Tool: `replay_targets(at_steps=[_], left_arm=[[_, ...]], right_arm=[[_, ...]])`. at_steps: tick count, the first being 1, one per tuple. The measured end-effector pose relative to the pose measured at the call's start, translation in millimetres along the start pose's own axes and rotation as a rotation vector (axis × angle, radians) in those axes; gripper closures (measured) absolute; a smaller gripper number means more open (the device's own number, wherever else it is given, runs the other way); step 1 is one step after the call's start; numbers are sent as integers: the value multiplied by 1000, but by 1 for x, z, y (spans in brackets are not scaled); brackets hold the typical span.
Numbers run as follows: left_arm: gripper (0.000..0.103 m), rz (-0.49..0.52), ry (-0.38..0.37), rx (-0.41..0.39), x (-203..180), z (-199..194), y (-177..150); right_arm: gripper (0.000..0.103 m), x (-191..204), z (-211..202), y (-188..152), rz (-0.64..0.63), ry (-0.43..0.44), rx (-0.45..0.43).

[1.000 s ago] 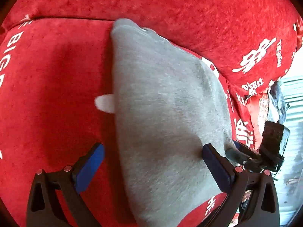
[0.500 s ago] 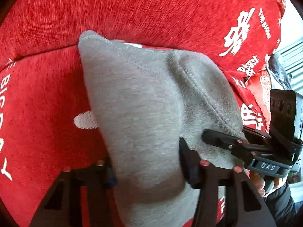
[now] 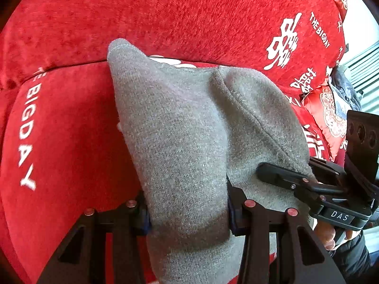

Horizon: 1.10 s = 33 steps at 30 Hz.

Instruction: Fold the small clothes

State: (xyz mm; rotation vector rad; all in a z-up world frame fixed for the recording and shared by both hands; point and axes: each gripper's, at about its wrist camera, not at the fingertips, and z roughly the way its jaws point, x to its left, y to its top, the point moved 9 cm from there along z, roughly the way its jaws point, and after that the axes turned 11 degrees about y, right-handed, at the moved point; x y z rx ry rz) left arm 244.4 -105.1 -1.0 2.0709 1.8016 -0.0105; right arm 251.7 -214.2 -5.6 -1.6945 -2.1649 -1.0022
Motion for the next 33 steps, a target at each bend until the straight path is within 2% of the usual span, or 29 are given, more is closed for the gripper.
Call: replay_targets(at_steps=[14,21,27,30,31,32,33], left_arm=[[56,-12,75,-51,25,-60,-93],[56,-25,76,-36,35,-55,-134],[55,-29,80,-57,42,-44,-145],[43,-37,80,-60,45,-40,-147],[33,-43,91,-60,48,-39,-148],[29,-49,100,-65,51,-38,-148],[29,-55,92,-68,53,-39,-149]], right_arm=[[69,79,-6,-64,-63,11,1],[69,95,5,-104,-77,-6,40],[69,91,19,-118,-98,-38,58],[68,85,21,-120,-100,-41,64],[63,83,22,-121,-104,-46,69],[61,79,23,-123,-101,-51,79],[56,74,24,-125,-83,-52,87]])
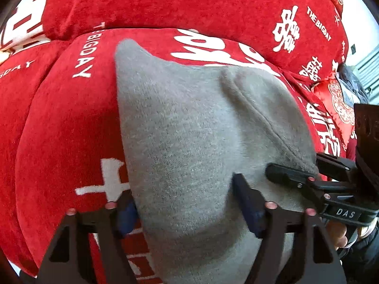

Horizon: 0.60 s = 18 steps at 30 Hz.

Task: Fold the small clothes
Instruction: 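Open the left gripper and press the folded bundle flat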

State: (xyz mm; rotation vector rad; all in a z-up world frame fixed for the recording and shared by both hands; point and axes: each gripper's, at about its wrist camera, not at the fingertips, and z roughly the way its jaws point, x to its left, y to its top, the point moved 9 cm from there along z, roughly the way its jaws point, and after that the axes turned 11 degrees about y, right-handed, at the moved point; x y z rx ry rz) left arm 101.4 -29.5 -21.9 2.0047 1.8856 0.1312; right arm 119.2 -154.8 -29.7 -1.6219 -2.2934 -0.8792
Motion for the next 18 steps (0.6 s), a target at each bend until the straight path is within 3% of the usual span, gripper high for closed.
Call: replay_targets(at_steps=[4,8,11,15,18], left_arm=[[28,0,-5,-4,2,-2,-1],[28,-12,6,2,8,-11,-2],[28,-44,36,-46,23,-34,0],[28,-76,92,-117,44,-61,-2],[28,-3,198,-99,42,-52,-9]], right_arm=[[45,-12,-1,-5,52,9,-11],[44,-16,-8,-6,78,-19,-16],[44,-15,-25,-5,71,-57,-44],[43,15,-58,-6,-66,-105,-105],[43,54,-53,-19,-223,-38,-60]])
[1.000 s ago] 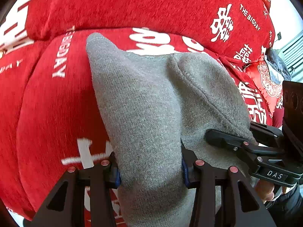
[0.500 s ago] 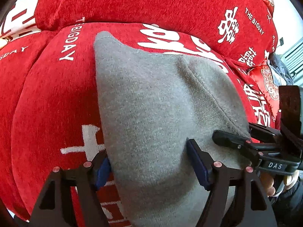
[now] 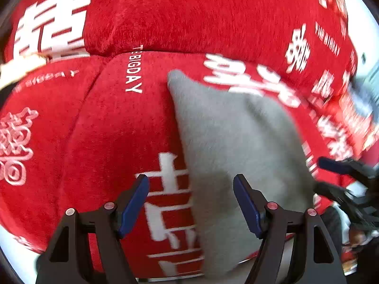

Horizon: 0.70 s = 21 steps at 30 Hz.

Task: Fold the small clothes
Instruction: 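Open the left gripper and press the folded bundle flat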

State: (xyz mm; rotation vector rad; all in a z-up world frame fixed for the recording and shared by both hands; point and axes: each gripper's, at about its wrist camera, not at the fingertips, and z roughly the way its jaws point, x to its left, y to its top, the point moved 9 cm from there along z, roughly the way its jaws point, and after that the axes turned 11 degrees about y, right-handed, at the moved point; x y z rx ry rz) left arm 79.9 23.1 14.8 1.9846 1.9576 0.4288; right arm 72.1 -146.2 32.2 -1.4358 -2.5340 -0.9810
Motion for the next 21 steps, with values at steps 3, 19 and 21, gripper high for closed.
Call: replay_targets(at_steps=[3,19,21], left_arm=[[28,17,77,30,3,18,-10],[12,41,127,140,-28,85,72],[11,24,133,160,-30,98,73]], right_arm=[[43,13,17,-11,-89,-27,53],[42,-47,65,50,-39,-39,119],[42,-65,88,53,1,-53,167]])
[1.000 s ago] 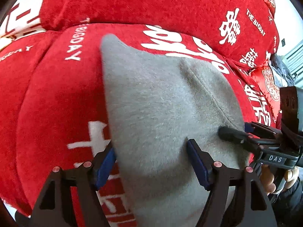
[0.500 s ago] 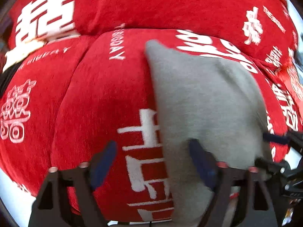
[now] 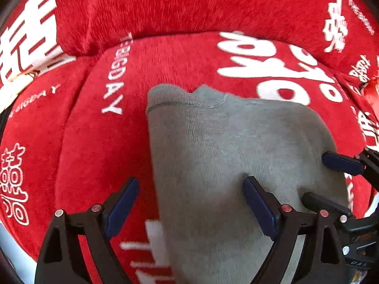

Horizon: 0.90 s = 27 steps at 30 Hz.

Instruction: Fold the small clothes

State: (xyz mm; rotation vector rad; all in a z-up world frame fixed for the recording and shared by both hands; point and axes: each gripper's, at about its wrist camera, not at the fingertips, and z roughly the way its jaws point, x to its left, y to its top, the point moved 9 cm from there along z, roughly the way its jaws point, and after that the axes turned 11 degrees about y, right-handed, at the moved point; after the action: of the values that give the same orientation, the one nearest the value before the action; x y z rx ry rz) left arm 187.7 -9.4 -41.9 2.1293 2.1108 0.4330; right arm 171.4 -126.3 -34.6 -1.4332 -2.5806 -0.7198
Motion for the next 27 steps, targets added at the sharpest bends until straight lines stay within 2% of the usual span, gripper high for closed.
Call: replay_targets(at_steps=[3,5,8,10,12,15,18,23,25,27], left_arm=[[11,-39,-20,17,5,-5,1],[11,-42,-22,-19,11,-22,-6],[11,-26,-44,-60,14,-48,-33],[11,-13,-39,-59,15,-53,-54],[10,-3,-2,-75,17,-53,-71],[10,-20,17,-104,21,-66,-81],[11,-12,44,-124,20,-81,-86],[11,-4,42,-141,10,-98,-93],[11,2,42,-144,5,-101,-96],[11,10,64,-140,4,-101,-97]], right_arm=[[42,-6,2,5,36,3,-14],[41,1,-11,4,50,-6,-37],[41,33,-38,-12,-79,-29,-98],[41,57,-44,-38,-151,-37,-95],[41,61,-38,-60,-160,-62,-65],[41,51,-30,-93,-135,-119,-27],[41,45,-46,-112,-91,-157,-20],[39,50,-74,-117,-65,-235,-44],[33,55,-80,-114,-40,-253,-52],[33,58,-80,-110,-5,-254,-50]])
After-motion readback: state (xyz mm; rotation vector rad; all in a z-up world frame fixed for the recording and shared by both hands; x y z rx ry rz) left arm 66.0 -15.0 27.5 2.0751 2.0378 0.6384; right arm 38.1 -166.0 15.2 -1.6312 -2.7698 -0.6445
